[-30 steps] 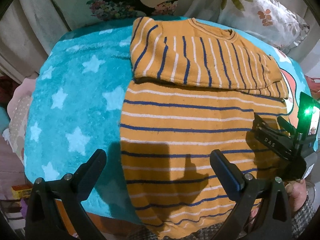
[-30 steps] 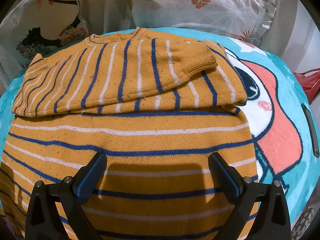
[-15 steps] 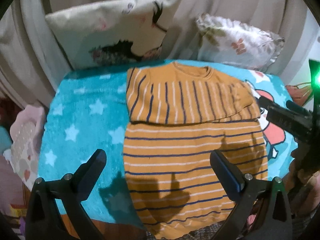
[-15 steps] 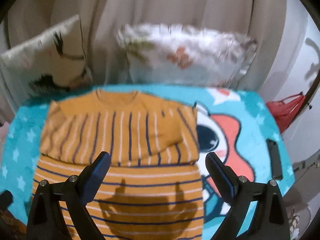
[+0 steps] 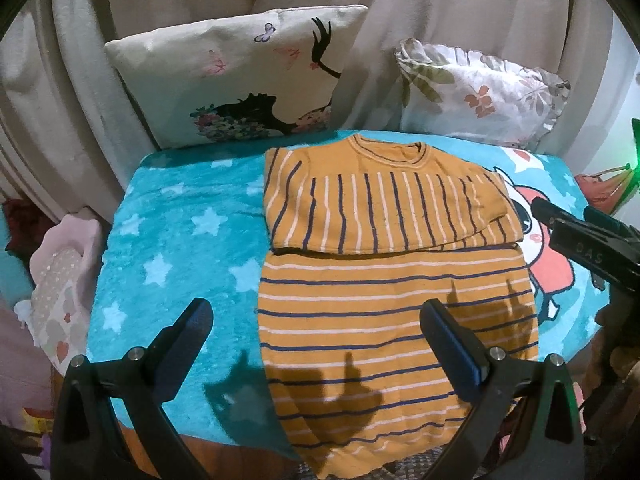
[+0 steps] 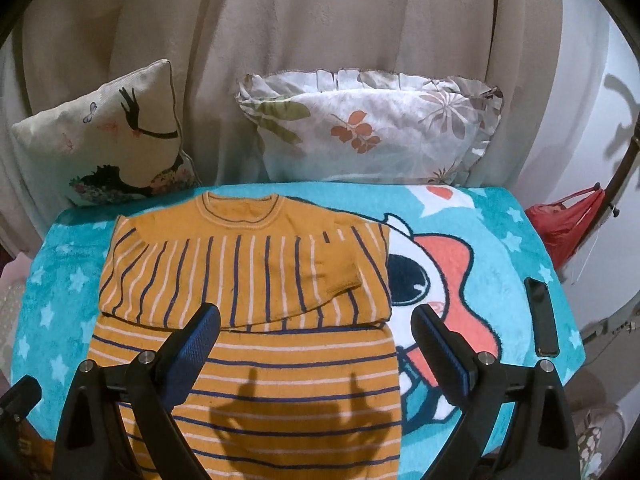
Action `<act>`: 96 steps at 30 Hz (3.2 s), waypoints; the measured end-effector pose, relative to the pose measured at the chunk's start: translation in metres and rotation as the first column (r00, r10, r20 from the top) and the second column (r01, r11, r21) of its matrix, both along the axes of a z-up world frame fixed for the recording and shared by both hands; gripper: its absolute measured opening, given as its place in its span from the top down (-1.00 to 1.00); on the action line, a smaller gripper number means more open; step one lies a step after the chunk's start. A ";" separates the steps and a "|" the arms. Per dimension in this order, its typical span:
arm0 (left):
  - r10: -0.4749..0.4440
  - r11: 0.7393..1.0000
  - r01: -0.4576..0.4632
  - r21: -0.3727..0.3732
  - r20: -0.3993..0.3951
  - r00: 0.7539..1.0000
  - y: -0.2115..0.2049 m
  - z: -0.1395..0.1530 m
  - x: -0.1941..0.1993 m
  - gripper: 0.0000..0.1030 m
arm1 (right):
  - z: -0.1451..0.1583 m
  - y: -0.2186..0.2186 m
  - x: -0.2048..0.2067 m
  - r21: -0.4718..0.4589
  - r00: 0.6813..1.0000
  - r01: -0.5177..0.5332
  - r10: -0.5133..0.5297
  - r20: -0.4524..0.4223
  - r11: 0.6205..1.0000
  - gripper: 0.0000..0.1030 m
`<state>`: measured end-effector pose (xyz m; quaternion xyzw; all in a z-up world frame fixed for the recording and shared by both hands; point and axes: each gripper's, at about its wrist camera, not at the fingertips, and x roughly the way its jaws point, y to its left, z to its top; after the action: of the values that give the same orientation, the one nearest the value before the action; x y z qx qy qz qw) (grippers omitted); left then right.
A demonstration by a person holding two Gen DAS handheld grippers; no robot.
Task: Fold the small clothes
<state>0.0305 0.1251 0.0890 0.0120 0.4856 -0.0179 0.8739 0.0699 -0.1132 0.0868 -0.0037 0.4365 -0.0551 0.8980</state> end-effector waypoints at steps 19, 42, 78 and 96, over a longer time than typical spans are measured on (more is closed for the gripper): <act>0.039 0.997 -0.040 0.060 0.015 0.999 0.008 -0.006 0.002 -1.00 | -0.012 0.016 0.002 0.002 0.999 -0.030 0.030 -0.036 1.000 -0.91; 0.051 0.990 -0.070 -0.119 -0.159 0.986 0.021 -0.035 0.008 -1.00 | -0.026 0.023 0.003 0.001 0.995 -0.041 0.041 -0.093 0.999 -0.91; 0.087 0.994 -0.094 -0.056 -0.124 0.989 0.022 -0.036 0.012 -1.00 | -0.037 0.034 0.008 -0.003 0.991 -0.062 0.061 -0.118 0.998 -0.91; 0.082 0.996 -0.086 -0.031 -0.105 0.991 0.021 -0.037 0.013 -1.00 | -0.040 0.032 0.009 -0.002 0.990 -0.058 0.058 -0.125 0.998 -0.91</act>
<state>0.0436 0.1463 0.0523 -0.0248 0.5302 0.0097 0.8475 0.0787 -0.0810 0.0470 -0.0223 0.4914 -0.0298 0.8701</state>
